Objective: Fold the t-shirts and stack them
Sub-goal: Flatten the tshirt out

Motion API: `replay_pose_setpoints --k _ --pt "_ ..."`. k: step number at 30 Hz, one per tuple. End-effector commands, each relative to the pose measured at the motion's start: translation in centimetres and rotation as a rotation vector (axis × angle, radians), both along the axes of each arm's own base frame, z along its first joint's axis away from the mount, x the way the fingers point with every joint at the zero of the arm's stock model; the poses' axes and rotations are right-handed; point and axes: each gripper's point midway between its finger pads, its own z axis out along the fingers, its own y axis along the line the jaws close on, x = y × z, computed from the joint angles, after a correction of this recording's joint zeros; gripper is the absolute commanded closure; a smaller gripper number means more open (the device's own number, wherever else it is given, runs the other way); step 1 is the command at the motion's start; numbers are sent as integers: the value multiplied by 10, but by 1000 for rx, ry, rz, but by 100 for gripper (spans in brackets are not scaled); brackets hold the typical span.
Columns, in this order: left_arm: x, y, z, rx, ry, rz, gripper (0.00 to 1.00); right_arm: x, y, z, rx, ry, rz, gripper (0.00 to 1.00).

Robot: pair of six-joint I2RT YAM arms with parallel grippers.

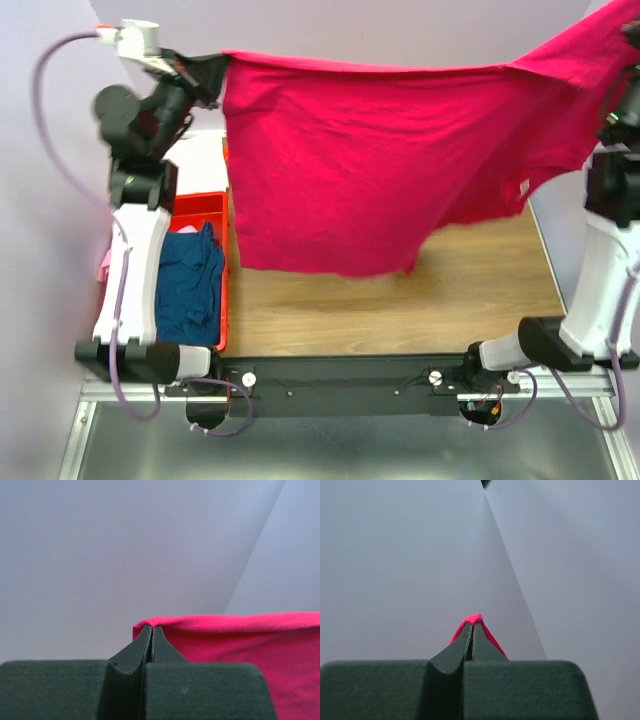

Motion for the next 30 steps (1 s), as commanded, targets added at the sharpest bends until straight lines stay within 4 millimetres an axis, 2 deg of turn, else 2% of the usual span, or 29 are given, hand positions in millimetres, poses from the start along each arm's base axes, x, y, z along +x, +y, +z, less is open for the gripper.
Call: replay_pose_setpoints --k 1,3,7,9,11,13,16,17,20,21,22,24,25,28,30 --pt "47 -26 -43 -2 95 -83 100 82 -16 -62 16 198 -109 99" --pt "66 -39 -54 7 126 -118 100 109 -16 -82 11 254 -119 99" --pt "88 -53 -68 -1 178 -166 100 143 -13 -105 -2 314 -106 99" --pt "92 -56 -68 -2 187 -178 100 149 -9 -107 -3 316 -87 100" --pt "90 -57 -62 2 178 -187 100 147 -9 -105 5 306 -78 100" --pt "80 -58 -52 3 155 -197 100 141 -11 -103 16 299 -93 100" --pt "61 -59 -42 1 136 -221 100 121 -19 -96 25 290 -140 100" --pt "56 -60 -40 -5 130 -234 100 108 -22 -89 26 274 -151 100" --pt "32 -56 -38 -11 101 -227 100 86 -27 -80 20 259 -183 100" --pt "27 -54 -39 -11 94 -217 100 69 -28 -70 20 234 -191 100" --pt "15 -51 -39 -13 87 -206 100 61 -29 -65 23 220 -192 99" --pt "3 -47 -37 -16 68 -192 100 46 -30 -59 -18 223 -217 100" --pt "-9 -45 -35 -18 54 -188 100 30 -31 -50 -33 200 -226 100" --pt "-32 -40 -23 -32 14 -173 100 13 -34 -39 -48 174 -254 100" --pt "-48 -34 -13 -42 -15 -151 100 -6 -38 -26 -55 143 -280 99"
